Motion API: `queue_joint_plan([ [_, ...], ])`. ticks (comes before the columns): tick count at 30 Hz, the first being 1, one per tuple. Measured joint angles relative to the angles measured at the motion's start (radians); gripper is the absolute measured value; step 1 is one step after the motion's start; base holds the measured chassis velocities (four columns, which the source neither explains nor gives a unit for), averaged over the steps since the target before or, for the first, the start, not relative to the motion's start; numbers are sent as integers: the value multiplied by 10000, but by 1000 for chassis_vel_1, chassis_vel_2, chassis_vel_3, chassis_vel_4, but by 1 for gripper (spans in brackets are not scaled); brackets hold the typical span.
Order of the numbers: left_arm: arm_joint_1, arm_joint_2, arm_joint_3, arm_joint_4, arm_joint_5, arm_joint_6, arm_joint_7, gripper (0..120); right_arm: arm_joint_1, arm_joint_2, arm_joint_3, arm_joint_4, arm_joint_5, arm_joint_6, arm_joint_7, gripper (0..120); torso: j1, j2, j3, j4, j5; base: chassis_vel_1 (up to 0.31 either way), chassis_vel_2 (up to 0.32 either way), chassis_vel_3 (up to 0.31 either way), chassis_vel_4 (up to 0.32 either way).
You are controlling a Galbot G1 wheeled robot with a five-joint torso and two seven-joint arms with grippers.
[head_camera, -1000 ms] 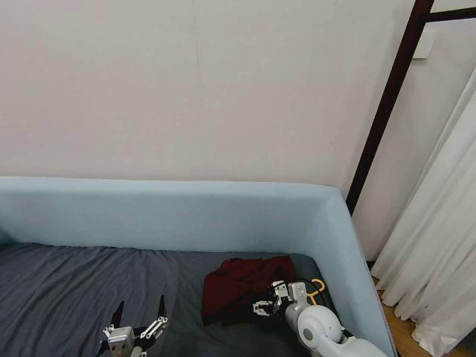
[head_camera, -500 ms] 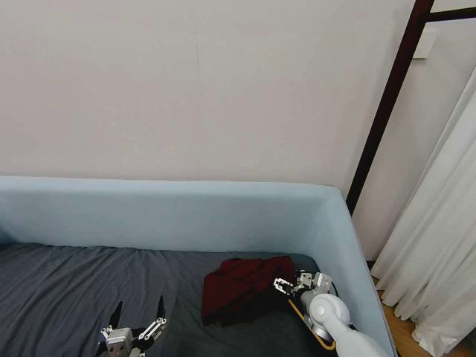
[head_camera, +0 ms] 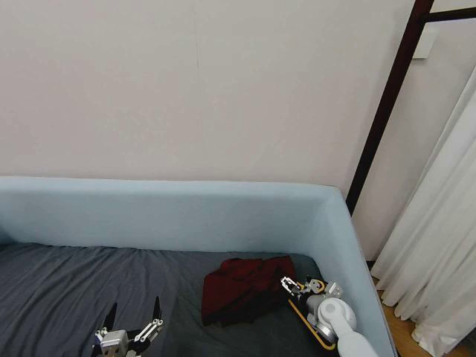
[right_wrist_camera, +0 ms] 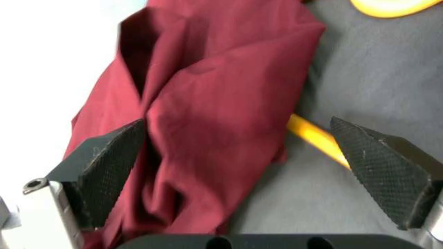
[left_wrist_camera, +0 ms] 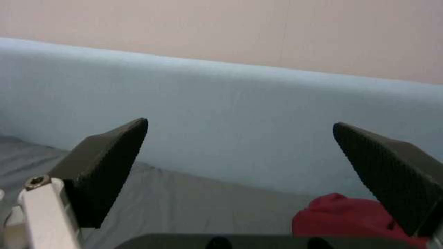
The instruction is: Pick up the clothes from the sofa and hang them on the clothes hanger.
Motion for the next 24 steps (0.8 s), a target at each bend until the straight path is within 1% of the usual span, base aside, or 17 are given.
queue_joint_plan([
  [1, 62, -10, -44, -36, 14, 0, -6, 100, 104, 116, 93, -464, -213, 177, -444, 99, 1, 0, 0, 0, 1, 0, 0, 0, 0],
  [2, 62, -10, -44, -36, 14, 0, -6, 100, 104, 116, 93, -464, -213, 177, -444, 99, 1, 0, 0, 0, 1, 0, 0, 0, 0],
  [3, 104, -17, -83, -60, 18, 0, -19, 100, 209, 200, 174, -804, -335, 297, -744, 97, 0, 0, 0, 0, 0, 0, 0, 0, 0],
  [6, 180, -39, -144, -69, 20, -64, -53, 100, 328, 314, 259, -1202, -494, 545, -1227, 86, 0, 0, 0, 1, 1, 0, 0, 0, 0],
  [8, 211, -61, -162, -66, 23, -127, -64, 100, 340, 331, 267, -1226, -533, 630, -1423, 76, 0, 0, 0, 1, 0, 0, 0, 0, 0],
  [9, 211, -61, -162, -66, 23, -127, -64, 100, 340, 331, 267, -1226, -533, 630, -1423, 76, 0, 0, 0, 1, 0, 0, 0, 0, 0],
  [12, 208, -80, -167, -27, 23, -158, -77, 100, 335, 349, 216, -1186, -656, 664, -1471, 63, 0, 0, 0, 0, 0, 0, 0, 0, 0],
  [13, 208, -80, -167, -27, 23, -158, -77, 100, 335, 349, 216, -1186, -656, 664, -1471, 63, 0, 0, 0, 0, 0, 0, 0, 0, 0],
  [15, 173, -86, -159, 0, 23, -160, -81, 100, 323, 363, 163, -1106, -757, 710, -1472, 52, 0, 0, 0, 0, 0, 0, 0, 0, 0],
  [18, 121, -86, -127, 54, 23, -160, -84, 100, 317, 380, 99, -1047, -865, 814, -1477, 41, 0, 0, 0, 0, 0, 0, 0, 0, 0],
  [19, 121, -86, -127, 54, 23, -160, -84, 100, 317, 380, 99, -1047, -865, 814, -1477, 41, 0, 0, 0, 0, 0, 0, 0, 0, 0],
  [21, 87, -85, -104, 99, 23, -161, -85, 100, 316, 376, 68, -1016, -931, 949, -1492, 31, 0, 0, 0, 0, 0, 0, 0, 0, 0],
  [24, 56, -64, -91, 126, 23, -161, -87, 100, 308, 331, 11, -976, -992, 1217, -1540, 19, 0, 0, 0, 0, 0, 0, 0, 0, 0],
])
